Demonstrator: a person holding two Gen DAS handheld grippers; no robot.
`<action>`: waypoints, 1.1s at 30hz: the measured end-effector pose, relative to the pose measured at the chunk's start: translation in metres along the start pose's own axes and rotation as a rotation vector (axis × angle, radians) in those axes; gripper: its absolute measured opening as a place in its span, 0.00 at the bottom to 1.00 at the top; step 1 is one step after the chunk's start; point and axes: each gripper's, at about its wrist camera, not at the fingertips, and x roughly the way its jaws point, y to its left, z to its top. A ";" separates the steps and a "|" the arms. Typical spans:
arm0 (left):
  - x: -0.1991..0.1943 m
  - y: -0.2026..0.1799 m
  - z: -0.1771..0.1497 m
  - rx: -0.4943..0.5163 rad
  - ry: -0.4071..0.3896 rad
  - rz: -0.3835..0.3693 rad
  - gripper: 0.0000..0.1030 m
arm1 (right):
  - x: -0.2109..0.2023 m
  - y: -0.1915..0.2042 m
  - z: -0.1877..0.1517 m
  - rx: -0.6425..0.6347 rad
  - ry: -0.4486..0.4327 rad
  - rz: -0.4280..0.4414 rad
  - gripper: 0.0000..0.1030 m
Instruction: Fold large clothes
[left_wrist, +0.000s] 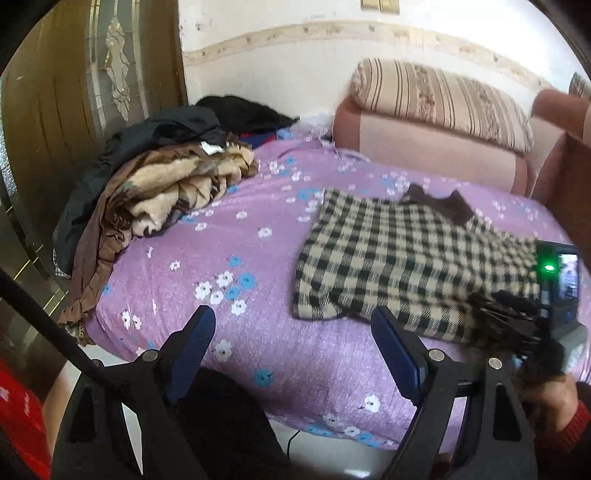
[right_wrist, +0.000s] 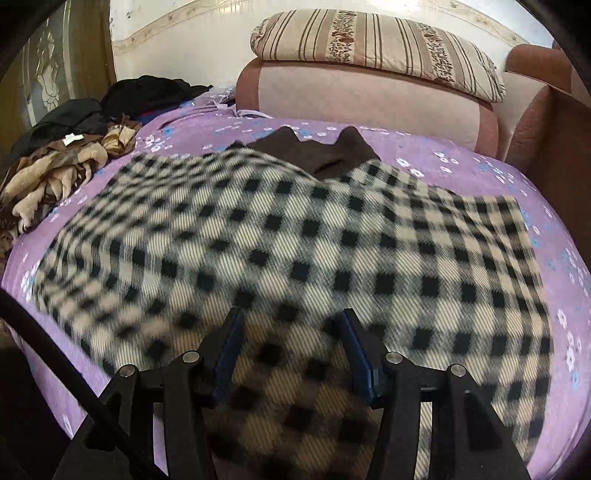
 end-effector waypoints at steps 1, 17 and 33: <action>0.003 -0.002 0.000 0.006 0.012 0.002 0.83 | -0.004 -0.002 -0.005 0.000 -0.003 -0.003 0.55; 0.038 -0.008 -0.006 0.031 0.152 0.009 0.83 | -0.041 -0.021 -0.035 0.071 -0.043 -0.043 0.59; 0.088 0.087 0.010 -0.195 0.183 -0.007 0.83 | -0.047 0.144 -0.022 -0.411 -0.084 0.192 0.61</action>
